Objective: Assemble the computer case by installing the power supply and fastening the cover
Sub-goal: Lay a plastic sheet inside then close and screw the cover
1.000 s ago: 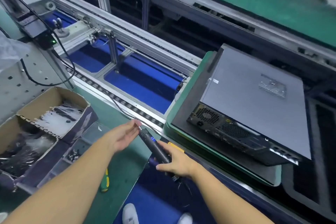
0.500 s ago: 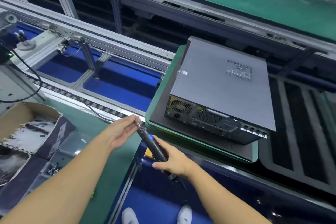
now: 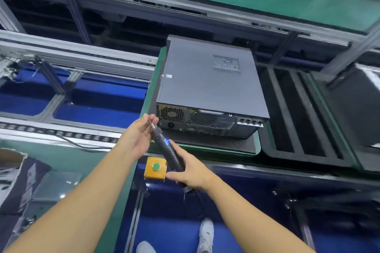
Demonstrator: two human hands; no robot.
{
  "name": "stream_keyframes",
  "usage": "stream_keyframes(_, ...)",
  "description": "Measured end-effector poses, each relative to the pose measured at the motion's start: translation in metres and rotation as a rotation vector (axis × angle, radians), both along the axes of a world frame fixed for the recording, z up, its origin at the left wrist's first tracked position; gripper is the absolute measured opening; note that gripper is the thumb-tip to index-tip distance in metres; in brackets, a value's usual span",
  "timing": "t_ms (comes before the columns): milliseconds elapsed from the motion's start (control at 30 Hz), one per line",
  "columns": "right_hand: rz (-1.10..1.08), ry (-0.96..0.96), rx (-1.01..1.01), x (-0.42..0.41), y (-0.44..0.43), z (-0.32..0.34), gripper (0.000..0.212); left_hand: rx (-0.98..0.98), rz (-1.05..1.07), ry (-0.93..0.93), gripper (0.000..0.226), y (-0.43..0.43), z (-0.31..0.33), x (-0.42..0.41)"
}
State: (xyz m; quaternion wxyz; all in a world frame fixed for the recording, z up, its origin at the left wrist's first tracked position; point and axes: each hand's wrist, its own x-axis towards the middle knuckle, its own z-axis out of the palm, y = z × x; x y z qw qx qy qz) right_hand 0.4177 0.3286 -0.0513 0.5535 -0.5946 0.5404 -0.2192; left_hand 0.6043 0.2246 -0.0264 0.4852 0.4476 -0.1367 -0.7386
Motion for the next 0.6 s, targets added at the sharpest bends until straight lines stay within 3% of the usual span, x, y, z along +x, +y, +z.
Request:
stream_keyframes(233, -0.185, -0.096, -0.037, -0.009, 0.038, 0.014, 0.102, -0.100, -0.124, -0.012, 0.016, 0.012, 0.020, -0.045)
stream_keyframes(500, -0.336, -0.235, -0.120, -0.061, 0.072, 0.041, 0.096, -0.189, -0.194, -0.223, 0.020, 0.029, 0.055, -0.136)
stream_keyframes(600, -0.385, -0.243, -0.130, -0.084, 0.094, 0.047, 0.094, -0.248, -0.318, -0.440, 0.018, 0.039, 0.059, -0.168)
